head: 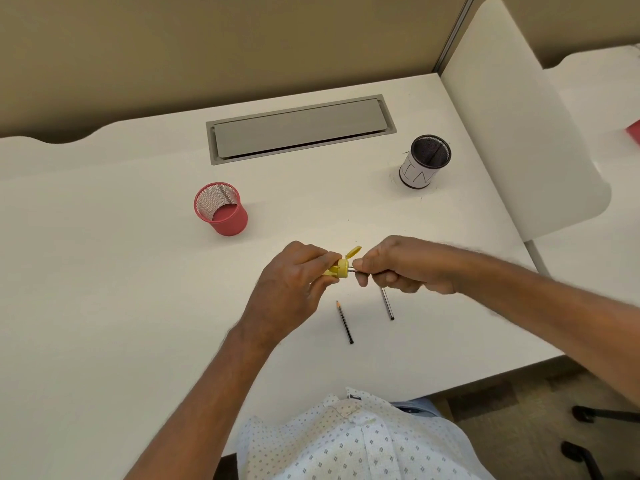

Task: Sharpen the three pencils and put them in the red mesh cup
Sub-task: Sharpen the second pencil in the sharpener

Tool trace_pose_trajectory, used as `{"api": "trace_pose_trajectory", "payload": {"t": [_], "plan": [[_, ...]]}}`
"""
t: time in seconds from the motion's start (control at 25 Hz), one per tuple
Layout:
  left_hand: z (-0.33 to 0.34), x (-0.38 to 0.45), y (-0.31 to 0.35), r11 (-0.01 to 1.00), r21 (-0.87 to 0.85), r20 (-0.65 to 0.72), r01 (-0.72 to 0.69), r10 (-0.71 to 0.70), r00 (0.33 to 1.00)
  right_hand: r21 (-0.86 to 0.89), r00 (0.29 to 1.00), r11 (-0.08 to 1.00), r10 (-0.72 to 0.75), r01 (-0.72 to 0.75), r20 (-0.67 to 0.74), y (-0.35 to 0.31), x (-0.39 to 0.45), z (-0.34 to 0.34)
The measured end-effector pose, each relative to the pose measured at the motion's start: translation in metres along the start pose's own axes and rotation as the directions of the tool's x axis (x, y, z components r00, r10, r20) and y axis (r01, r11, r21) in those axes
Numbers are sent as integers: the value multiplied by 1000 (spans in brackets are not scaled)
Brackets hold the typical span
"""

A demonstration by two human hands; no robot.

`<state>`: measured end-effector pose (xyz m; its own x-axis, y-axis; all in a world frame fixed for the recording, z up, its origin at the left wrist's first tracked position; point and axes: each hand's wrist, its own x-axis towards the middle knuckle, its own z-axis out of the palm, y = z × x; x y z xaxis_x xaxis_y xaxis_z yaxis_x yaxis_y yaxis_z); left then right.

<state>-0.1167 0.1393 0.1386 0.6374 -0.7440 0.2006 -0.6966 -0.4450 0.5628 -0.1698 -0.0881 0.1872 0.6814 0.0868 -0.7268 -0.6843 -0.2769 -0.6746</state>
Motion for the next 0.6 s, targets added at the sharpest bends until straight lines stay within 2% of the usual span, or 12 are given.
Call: {"api": "trace_pose_trajectory", "payload": {"t": [0.04,0.12,0.2,0.28,0.32,0.36,0.4,0.44,0.48,0.52,0.56,0.6], "plan": [[-1,1,0,1000,3,4,-2,2,1000,-17,1000,1000,-9,9,-16,-1,0,0],[-2,2,0,1000,-17,19,25,-25,1000,-415,963,896,-232,155,-140,6,-5,6],[-1,1,0,997,-56,27,57,-55,998,-822,774,498,-623,277,-117,17,-13,13],[0,1,0,994,-81,34,69,-66,997,-988,538,39,-842,152,49,28,-16,19],[0,1,0,994,-85,35,71,-68,997,-993,478,-56,-873,105,100,30,-17,20],[1,1,1,994,-85,31,75,-73,997,-994,461,-59,-882,94,96,30,-15,21],[2,0,1,994,-78,23,79,-78,997,-991,508,26,-860,131,45,28,-13,22],[3,-1,1,995,-62,13,79,-79,997,-962,607,188,-794,196,-32,23,-11,22],[3,-2,2,997,-42,7,71,-70,997,-872,763,428,-638,239,-104,15,-9,19],[4,-4,2,998,-23,3,54,-54,999,-667,900,704,-421,243,-116,8,-5,11],[4,-5,3,999,-7,1,32,-32,999,-398,975,901,-212,172,-60,2,-2,4],[5,-6,3,1000,4,2,14,-14,1000,-199,997,977,-80,81,14,-2,0,-3]]}}
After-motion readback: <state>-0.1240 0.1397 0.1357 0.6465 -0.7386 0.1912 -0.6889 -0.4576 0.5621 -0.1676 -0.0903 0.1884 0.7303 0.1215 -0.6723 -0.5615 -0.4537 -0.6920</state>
